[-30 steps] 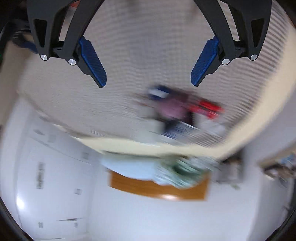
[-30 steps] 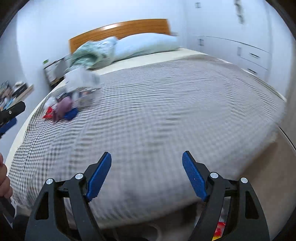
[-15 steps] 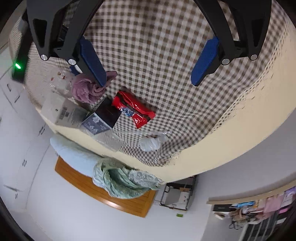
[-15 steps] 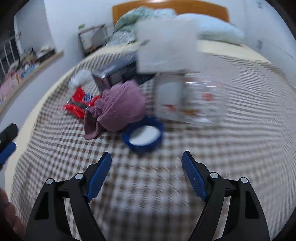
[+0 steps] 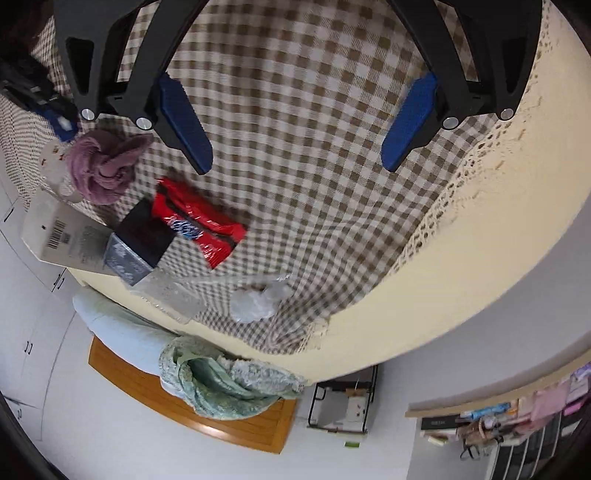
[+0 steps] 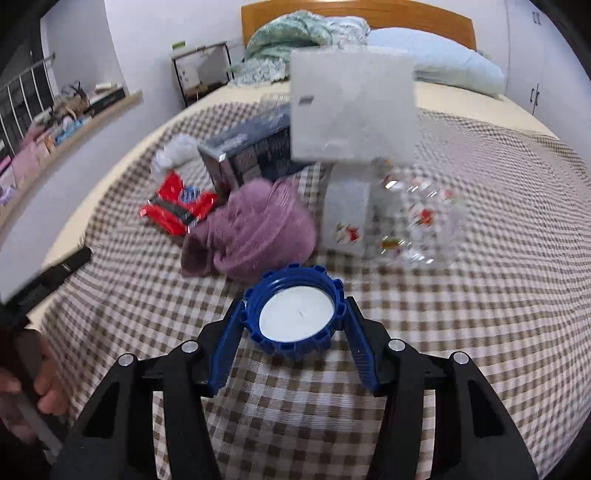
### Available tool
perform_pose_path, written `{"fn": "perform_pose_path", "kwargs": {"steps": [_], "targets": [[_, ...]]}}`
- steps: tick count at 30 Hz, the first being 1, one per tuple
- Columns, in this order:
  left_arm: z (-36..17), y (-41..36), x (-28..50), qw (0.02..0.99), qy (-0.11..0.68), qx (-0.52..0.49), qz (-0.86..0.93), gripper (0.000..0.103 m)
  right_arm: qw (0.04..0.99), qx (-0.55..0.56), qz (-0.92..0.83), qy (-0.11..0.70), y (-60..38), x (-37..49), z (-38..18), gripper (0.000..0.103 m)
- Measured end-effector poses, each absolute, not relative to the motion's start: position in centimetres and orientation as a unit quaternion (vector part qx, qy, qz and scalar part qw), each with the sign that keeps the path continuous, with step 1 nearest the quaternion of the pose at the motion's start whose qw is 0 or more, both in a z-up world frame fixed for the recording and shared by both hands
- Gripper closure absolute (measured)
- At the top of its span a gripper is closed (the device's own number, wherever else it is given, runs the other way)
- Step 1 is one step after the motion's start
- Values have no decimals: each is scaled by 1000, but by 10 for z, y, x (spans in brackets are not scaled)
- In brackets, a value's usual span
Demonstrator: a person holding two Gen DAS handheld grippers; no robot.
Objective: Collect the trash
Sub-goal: 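Grasp the blue lid with right while left grasps a clear plastic wrapper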
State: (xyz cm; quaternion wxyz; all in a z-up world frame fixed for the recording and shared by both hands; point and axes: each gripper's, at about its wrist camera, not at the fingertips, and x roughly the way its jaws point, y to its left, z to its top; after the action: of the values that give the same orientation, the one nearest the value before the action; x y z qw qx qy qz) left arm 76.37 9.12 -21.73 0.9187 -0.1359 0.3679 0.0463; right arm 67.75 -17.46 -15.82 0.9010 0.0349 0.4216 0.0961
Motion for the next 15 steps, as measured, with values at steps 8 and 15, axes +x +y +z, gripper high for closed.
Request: {"fn": "perform_pose_path", "kwargs": {"steps": [8, 15], "targets": [[-171, 82, 843, 941, 329, -72, -34, 19, 933, 28, 138, 332, -213, 656, -120, 50], [-187, 57, 977, 890, 455, -40, 7, 32, 934, 92, 110, 327, -255, 669, -118, 50]]}}
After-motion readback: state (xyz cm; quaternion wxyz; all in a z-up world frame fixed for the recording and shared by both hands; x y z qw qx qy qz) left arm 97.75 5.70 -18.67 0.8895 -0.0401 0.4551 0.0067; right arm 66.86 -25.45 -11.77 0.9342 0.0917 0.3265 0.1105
